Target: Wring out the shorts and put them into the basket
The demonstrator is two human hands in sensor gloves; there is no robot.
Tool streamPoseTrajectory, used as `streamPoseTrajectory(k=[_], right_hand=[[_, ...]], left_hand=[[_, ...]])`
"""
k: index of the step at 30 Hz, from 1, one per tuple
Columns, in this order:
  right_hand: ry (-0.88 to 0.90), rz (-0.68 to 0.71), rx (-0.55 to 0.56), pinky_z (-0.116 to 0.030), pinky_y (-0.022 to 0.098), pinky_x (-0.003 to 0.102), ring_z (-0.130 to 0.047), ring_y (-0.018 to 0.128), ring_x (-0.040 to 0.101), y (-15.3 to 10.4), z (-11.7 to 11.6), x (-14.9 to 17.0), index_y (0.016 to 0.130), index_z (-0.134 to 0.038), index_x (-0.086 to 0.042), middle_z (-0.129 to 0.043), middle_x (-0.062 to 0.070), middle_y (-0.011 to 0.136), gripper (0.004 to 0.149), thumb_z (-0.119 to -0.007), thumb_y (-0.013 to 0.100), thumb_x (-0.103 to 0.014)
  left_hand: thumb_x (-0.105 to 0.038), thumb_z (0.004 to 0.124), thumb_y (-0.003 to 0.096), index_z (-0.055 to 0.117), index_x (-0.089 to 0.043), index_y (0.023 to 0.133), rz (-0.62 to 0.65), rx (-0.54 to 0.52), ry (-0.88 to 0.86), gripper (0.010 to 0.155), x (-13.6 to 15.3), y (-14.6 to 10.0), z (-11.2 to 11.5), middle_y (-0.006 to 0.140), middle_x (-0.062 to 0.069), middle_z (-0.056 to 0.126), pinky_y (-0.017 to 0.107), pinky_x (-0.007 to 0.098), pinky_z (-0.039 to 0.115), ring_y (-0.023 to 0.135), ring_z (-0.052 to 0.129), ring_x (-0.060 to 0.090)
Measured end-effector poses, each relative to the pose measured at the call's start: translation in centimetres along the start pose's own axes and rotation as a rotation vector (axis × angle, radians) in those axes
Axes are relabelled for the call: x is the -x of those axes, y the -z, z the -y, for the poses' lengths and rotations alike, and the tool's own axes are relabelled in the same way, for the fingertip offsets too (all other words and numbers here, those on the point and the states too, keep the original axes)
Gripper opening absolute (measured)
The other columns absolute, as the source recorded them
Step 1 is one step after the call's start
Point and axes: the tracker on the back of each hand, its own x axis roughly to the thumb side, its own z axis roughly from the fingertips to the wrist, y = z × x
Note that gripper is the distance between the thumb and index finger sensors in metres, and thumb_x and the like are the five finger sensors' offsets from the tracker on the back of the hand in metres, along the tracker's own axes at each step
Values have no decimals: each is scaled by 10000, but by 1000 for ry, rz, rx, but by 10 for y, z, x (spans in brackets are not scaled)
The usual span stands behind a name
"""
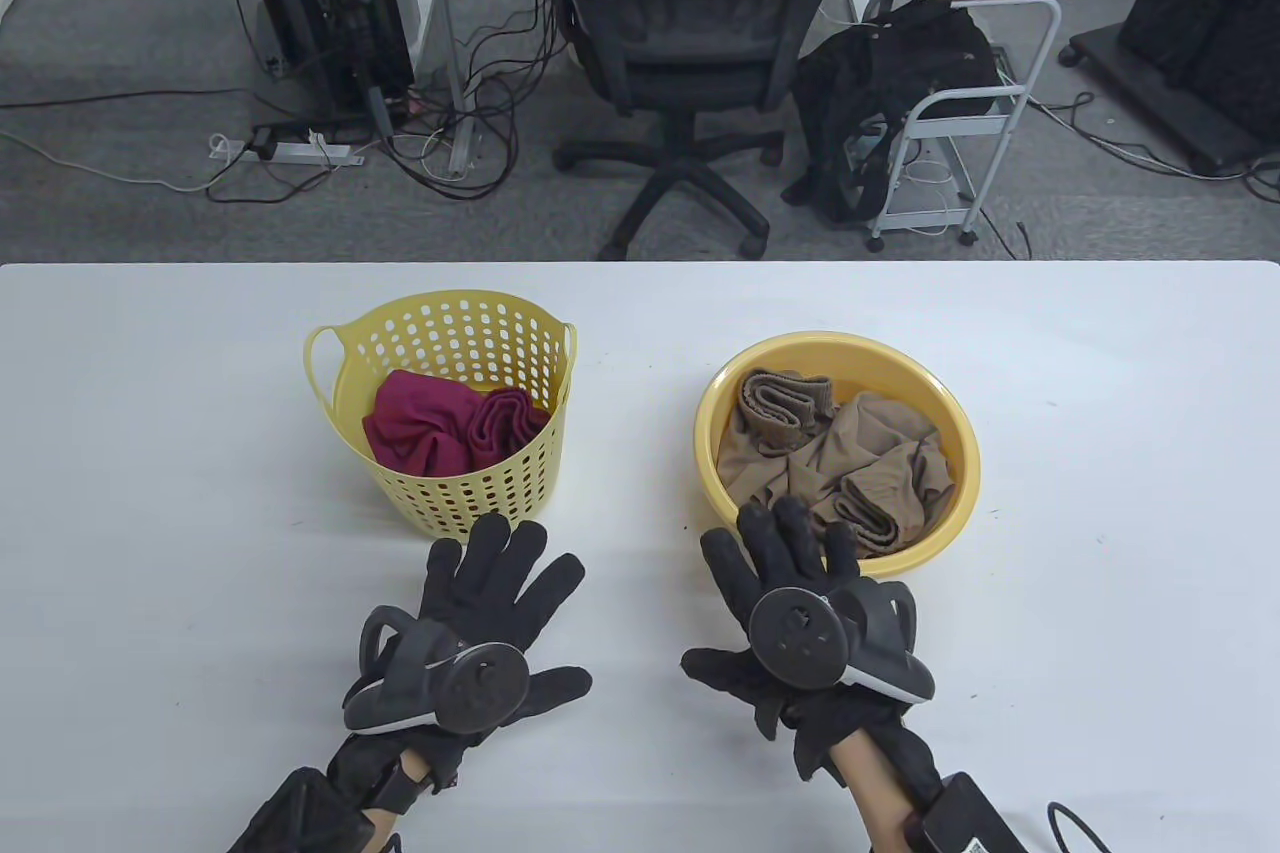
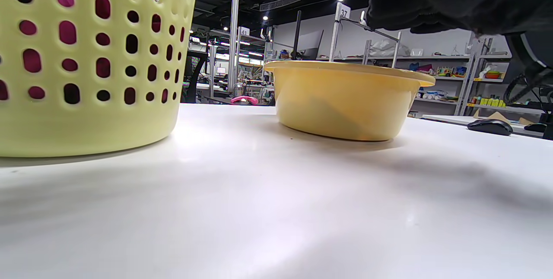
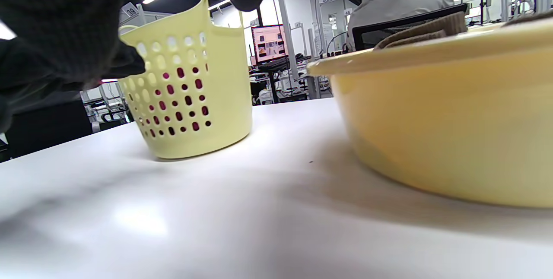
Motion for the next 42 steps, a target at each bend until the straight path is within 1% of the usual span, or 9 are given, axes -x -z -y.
streamPoseTrajectory(k=[7,18,28,35,42], right_hand=[[-50,-64,-19,-292,648,799,-247,1019,588,2,20,21,1130,-412,-100,-303,299,1129,1004,-804,432,-706],[-68,-161,-64,-329,661,788,-259,1021,583,10,35,61,1127,-412,-100,-302,293,1130,985,-805,440,-687],[-75,-244,-110,-391,676,763,-304,1024,576,20,36,94,1121,-424,-100,-325,286,1126,943,-811,454,-644],[-42,-295,-154,-474,687,715,-392,1018,569,28,32,113,1112,-447,-85,-373,281,1120,914,-815,463,-613],[-4,-326,-196,-569,677,664,-504,999,552,36,24,125,1100,-479,-70,-460,273,1104,881,-813,472,-591]], left_hand=[[-733,677,491,311,-234,1187,5,-6,-3,931,1,0,0,1261,302,284,655,827,305,1113,291,659],[-732,679,490,309,-235,1187,17,-16,5,932,0,-1,0,1261,302,285,656,826,306,1114,289,659],[-730,683,489,311,-239,1185,23,-15,3,929,0,-2,0,1262,299,284,657,825,308,1114,291,658],[-729,684,489,308,-235,1187,26,-16,5,934,-1,-2,0,1262,298,281,656,827,307,1115,288,657],[-729,685,488,308,-238,1186,28,-22,8,933,-1,-2,-1,1262,296,280,656,826,307,1115,287,656]])
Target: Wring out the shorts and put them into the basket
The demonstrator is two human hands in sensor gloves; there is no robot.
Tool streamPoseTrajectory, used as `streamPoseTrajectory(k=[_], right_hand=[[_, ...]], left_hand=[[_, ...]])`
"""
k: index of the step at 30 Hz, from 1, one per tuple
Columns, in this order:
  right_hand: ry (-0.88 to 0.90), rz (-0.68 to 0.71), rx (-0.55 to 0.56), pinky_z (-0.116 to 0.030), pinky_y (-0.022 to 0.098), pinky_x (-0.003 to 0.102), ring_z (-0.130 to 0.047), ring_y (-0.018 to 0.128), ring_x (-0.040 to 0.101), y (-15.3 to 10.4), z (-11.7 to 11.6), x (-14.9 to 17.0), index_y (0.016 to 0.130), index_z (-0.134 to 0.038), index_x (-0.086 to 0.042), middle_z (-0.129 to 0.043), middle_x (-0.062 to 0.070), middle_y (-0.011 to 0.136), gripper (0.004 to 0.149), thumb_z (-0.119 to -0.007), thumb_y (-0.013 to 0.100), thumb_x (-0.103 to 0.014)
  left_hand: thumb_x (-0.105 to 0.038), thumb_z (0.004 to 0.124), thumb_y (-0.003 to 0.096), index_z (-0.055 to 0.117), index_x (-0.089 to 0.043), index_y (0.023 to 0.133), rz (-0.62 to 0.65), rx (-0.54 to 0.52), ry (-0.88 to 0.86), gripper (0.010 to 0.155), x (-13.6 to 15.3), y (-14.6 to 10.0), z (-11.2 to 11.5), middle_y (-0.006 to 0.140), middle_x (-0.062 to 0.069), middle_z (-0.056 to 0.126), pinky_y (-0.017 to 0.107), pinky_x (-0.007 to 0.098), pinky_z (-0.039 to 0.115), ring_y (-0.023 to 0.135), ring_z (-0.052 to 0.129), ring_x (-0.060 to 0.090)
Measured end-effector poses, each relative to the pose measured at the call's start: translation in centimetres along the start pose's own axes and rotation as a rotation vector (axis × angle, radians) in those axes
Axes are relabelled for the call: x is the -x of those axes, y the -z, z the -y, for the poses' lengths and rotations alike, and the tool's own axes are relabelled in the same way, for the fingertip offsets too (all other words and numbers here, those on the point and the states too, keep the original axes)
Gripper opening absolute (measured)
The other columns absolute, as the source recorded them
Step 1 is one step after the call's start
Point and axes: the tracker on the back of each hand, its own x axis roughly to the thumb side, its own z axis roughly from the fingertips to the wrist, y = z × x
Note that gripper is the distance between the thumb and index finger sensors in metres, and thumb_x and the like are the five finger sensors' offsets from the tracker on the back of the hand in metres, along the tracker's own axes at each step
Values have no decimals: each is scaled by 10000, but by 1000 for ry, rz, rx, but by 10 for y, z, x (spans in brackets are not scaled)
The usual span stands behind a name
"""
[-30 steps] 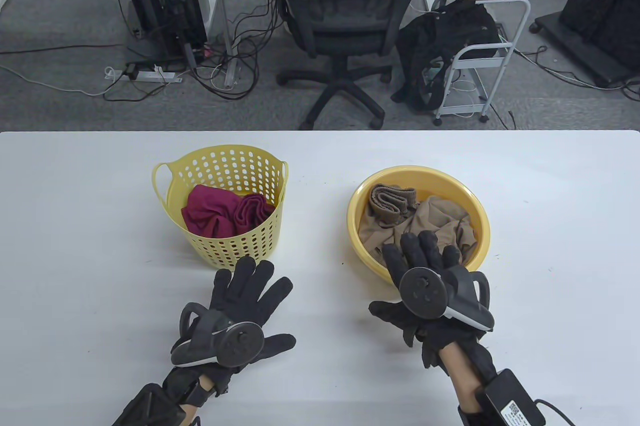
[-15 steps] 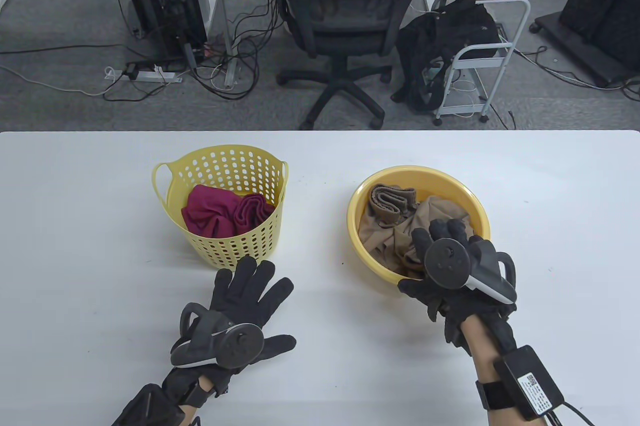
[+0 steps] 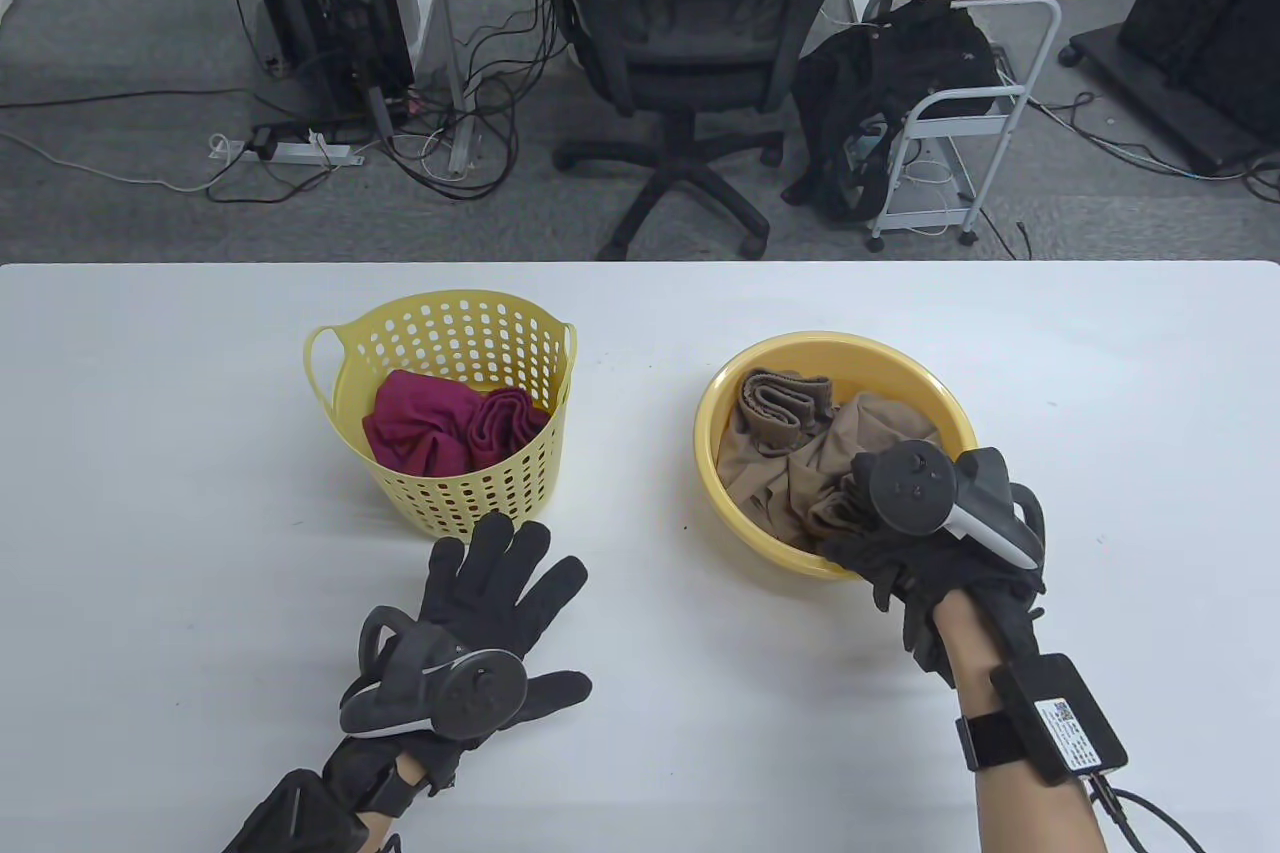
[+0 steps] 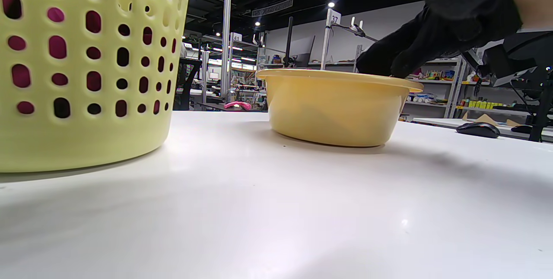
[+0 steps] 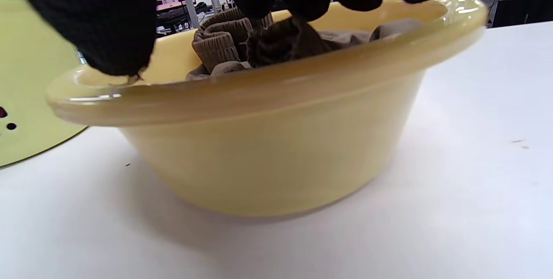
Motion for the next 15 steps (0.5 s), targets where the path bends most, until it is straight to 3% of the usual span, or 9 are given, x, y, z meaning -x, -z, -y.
streamPoseTrajectory(k=[10,15], right_hand=[[-1,-38,-40,-606,670,618,-579,975,537,18,-8,3,1086,-502,-62,-512,263,1091,869,-815,471,-590],[-23,-59,-66,-621,661,617,-602,964,536,30,-12,5,1082,-498,-51,-527,266,1081,902,-869,443,-569]], left_hand=[[-730,685,487,308,-236,1186,-1,-1,5,935,0,-1,0,1262,298,278,656,826,307,1115,285,657],[-729,685,488,305,-232,1188,-1,-3,8,938,0,-1,-1,1262,300,273,657,826,305,1115,282,656]])
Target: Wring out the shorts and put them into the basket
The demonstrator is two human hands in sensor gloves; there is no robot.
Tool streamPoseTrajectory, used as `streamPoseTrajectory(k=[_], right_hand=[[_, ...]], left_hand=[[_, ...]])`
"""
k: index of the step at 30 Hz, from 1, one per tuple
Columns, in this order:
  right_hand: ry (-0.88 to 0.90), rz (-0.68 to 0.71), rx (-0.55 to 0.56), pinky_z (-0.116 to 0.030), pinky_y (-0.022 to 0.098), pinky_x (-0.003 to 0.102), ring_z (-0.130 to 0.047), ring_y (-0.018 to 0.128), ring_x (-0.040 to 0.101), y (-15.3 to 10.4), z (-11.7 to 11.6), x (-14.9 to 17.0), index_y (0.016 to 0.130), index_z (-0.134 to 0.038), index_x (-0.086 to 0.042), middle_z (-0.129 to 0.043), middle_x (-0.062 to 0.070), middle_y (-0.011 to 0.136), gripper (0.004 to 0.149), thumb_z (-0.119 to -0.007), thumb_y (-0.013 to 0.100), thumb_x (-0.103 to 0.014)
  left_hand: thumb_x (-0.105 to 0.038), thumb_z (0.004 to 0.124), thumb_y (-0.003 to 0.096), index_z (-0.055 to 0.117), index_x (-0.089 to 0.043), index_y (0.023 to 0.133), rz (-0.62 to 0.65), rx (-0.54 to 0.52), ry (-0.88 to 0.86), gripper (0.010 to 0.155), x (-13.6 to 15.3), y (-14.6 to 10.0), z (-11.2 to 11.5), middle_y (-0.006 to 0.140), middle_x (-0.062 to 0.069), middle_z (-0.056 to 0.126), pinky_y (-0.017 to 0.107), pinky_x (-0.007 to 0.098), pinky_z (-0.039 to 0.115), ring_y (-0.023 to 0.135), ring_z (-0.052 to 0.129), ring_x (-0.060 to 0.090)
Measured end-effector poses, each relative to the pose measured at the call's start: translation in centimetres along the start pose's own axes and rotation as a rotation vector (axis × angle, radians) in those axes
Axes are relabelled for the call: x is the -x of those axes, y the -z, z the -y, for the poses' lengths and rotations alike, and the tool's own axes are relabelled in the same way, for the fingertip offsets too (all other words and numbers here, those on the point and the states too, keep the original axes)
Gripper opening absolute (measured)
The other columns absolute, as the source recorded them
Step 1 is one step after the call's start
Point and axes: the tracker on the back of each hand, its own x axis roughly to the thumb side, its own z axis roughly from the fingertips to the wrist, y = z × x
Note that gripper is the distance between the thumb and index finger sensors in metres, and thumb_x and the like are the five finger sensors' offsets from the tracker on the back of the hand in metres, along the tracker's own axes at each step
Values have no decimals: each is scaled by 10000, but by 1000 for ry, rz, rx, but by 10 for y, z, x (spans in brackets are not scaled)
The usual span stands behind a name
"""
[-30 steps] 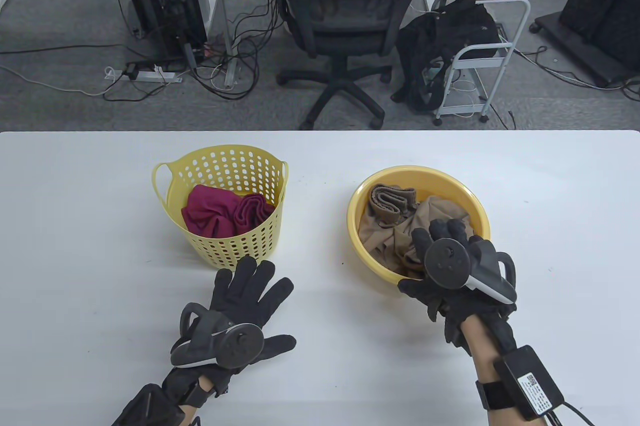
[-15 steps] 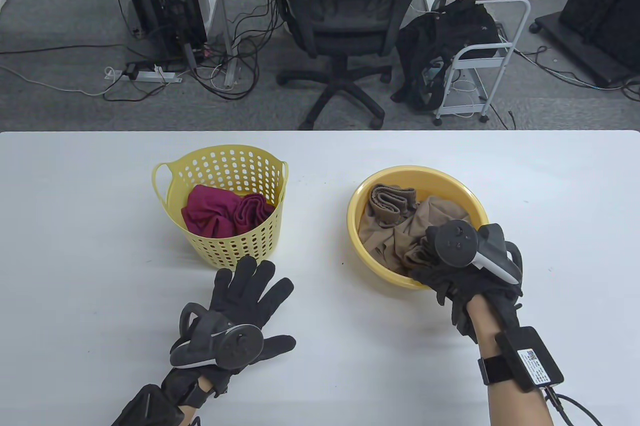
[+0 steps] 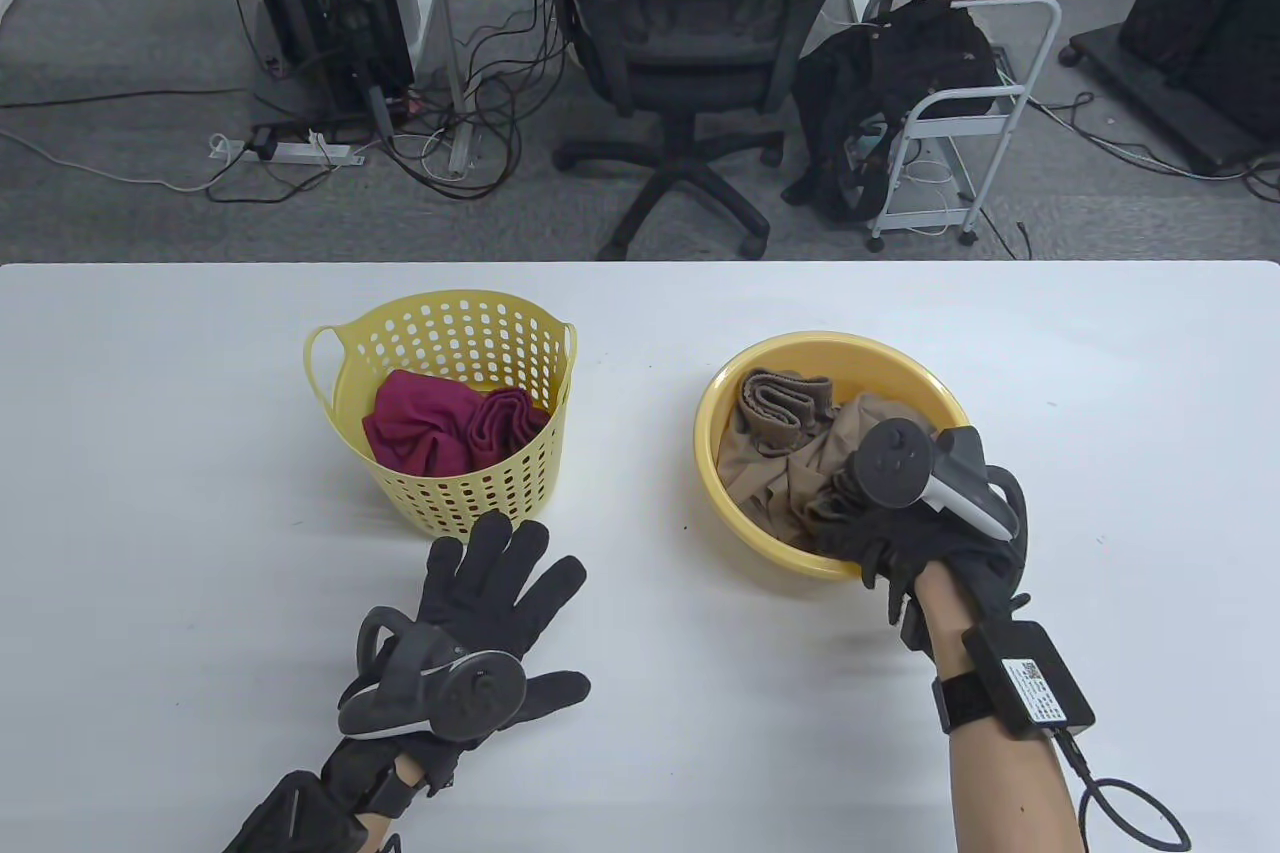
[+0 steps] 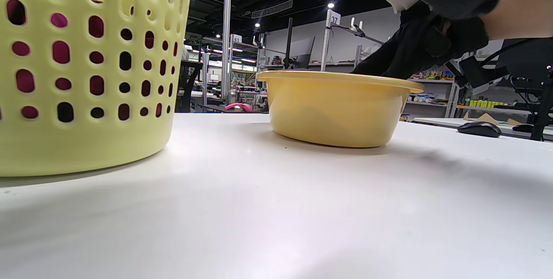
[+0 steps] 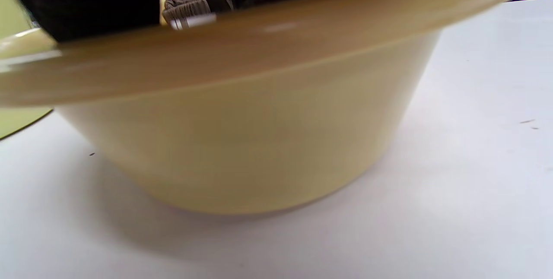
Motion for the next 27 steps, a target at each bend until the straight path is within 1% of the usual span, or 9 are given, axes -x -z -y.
streamPoseTrajectory(k=[4,9,11,12,13,15,20,24,27], right_hand=[[-38,-12,-11,-627,661,610,-618,959,524,8,-4,1,1082,-483,-47,-526,270,1077,914,-913,427,-520],[-72,-25,11,-657,651,586,-670,938,501,12,-6,1,1069,-509,-59,-561,259,1060,834,-916,445,-434],[-80,-36,53,-681,640,574,-713,918,485,12,-6,0,1058,-539,-65,-600,253,1042,792,-910,450,-412],[-92,-34,89,-712,627,555,-766,891,463,11,-5,0,1047,-569,-73,-642,242,1023,764,-911,449,-402],[-112,-33,149,-750,605,536,-829,849,437,10,-4,0,1029,-611,-80,-707,226,988,730,-916,443,-391],[-119,-34,185,-800,570,503,-902,786,405,7,-2,-1,1003,-658,-83,-769,214,943,699,-932,430,-373],[-99,-23,284,-847,532,475,-961,723,379,-4,7,-1,964,-713,-85,-830,196,890,652,-943,425,-370],[-36,-4,381,-865,509,463,-985,681,365,-17,18,0,935,-737,-79,-863,184,850,622,-941,428,-376],[50,5,467,-877,495,452,-998,652,358,-30,30,1,915,-749,-72,-878,182,824,604,-937,433,-384]], left_hand=[[-731,684,487,303,-240,1186,3,1,3,935,0,0,0,1262,298,273,658,825,307,1115,282,656],[-730,684,488,304,-238,1186,2,0,3,934,0,0,0,1262,297,274,658,825,309,1116,284,655],[-729,685,488,303,-235,1186,0,-1,2,936,0,0,-1,1262,298,273,658,825,308,1115,283,656],[-730,684,488,301,-238,1186,0,-1,2,936,0,0,-1,1261,299,273,658,825,309,1115,284,657],[-729,685,488,302,-238,1186,-2,-2,0,935,0,-1,-1,1261,299,274,658,825,309,1116,285,656],[-729,685,488,301,-236,1186,-6,-2,-5,936,2,-1,-1,1261,298,273,659,825,310,1116,285,655],[-727,687,488,300,-236,1186,-12,-6,-7,937,3,-1,-1,1261,301,273,659,824,311,1116,286,654],[-728,685,489,299,-242,1185,-9,-2,-5,932,2,-1,-1,1261,299,274,659,825,311,1115,285,656],[-728,686,488,300,-234,1186,-7,-3,-5,938,2,-1,-1,1261,298,275,659,824,313,1116,286,655]])
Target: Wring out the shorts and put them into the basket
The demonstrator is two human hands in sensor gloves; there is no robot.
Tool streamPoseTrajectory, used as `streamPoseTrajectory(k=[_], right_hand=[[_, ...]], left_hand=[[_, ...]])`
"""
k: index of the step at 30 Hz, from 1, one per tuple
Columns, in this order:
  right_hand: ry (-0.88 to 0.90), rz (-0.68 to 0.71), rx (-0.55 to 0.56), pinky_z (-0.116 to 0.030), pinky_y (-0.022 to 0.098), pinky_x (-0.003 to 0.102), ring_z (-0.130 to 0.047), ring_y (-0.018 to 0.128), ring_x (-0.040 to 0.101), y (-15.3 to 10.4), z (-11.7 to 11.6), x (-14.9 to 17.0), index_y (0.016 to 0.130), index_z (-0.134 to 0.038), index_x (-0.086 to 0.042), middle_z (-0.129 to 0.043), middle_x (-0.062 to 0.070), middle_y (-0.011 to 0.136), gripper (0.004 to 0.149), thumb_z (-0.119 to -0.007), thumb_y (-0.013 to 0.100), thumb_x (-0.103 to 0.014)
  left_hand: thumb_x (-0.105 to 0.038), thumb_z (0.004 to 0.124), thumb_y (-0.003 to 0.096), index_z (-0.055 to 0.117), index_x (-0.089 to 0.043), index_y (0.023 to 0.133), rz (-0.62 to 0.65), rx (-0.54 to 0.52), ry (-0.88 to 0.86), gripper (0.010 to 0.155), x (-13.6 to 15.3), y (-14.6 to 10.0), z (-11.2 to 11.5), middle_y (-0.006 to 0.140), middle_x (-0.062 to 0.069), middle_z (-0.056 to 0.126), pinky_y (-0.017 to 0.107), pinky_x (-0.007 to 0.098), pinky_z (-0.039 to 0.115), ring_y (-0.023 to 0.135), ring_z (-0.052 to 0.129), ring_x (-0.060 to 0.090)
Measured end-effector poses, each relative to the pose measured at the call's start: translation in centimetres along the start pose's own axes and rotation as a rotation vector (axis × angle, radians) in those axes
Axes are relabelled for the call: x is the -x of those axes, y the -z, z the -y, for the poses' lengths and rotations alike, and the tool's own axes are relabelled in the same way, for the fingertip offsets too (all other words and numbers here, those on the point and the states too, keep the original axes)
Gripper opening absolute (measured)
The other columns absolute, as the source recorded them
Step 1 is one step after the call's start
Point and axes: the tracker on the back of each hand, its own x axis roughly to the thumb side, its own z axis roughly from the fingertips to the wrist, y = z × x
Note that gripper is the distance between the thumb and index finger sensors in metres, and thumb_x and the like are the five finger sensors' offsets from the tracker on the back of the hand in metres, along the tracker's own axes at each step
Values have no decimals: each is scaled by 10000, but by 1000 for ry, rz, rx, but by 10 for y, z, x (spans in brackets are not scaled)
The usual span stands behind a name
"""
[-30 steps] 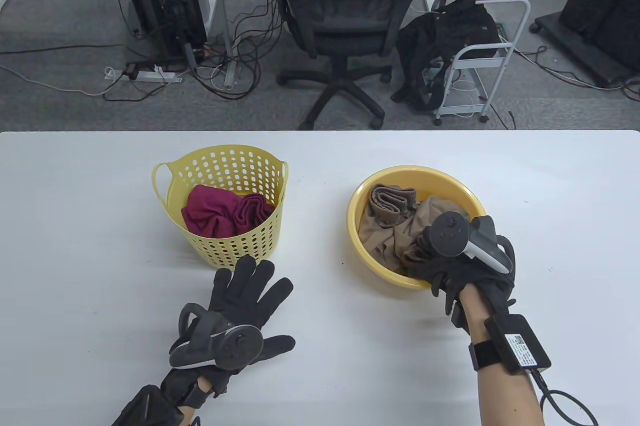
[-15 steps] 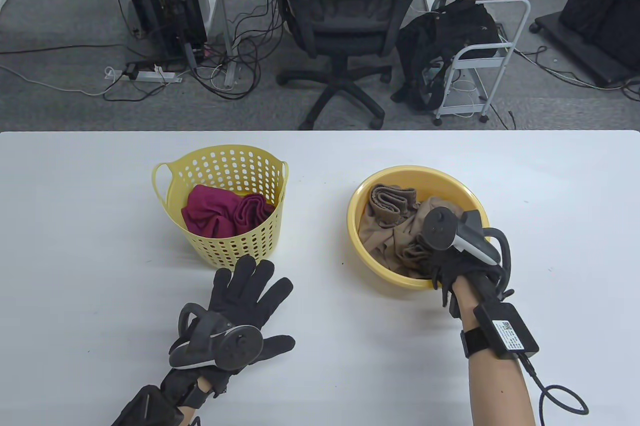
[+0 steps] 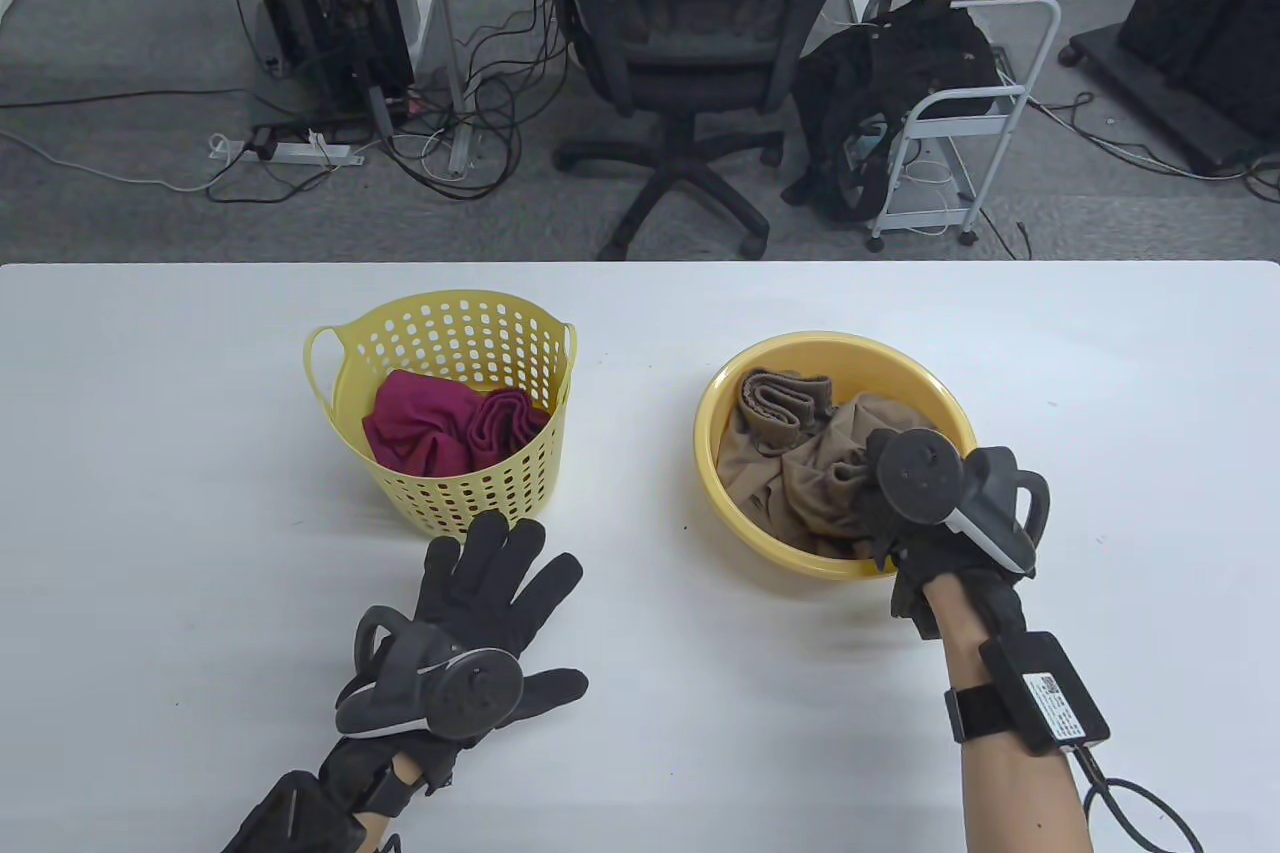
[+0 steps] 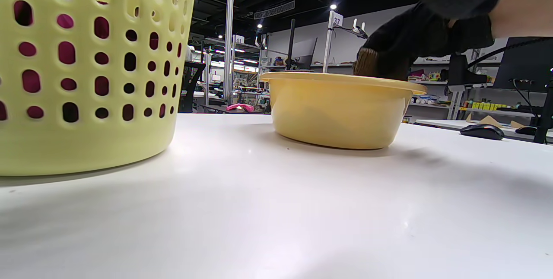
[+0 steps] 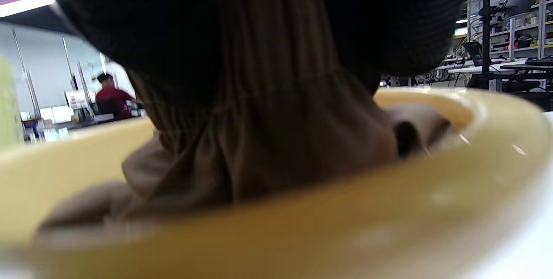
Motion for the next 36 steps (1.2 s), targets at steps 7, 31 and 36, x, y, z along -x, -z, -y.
streamPoseTrajectory(k=[7,31,36], right_hand=[[217,-29,102,-906,466,448,-1015,611,359,-9,34,-5,901,-745,-41,-883,198,798,610,-936,435,-386],[905,-50,101,-924,441,425,-1030,567,344,-15,91,-42,907,-719,-11,-890,198,772,641,-943,449,-401],[1036,-43,79,-927,443,417,-1031,567,340,-16,93,-50,906,-720,-13,-892,194,769,641,-944,453,-408]], left_hand=[[-728,685,488,296,-231,1187,-4,-2,1,942,0,0,0,1261,301,273,659,824,313,1114,288,658],[-725,685,489,292,-230,1186,-9,-17,13,941,1,-2,-4,1259,305,265,662,821,315,1115,288,656],[-726,686,489,290,-232,1186,-8,-20,14,942,1,-2,-4,1259,305,264,661,821,314,1115,287,657]])
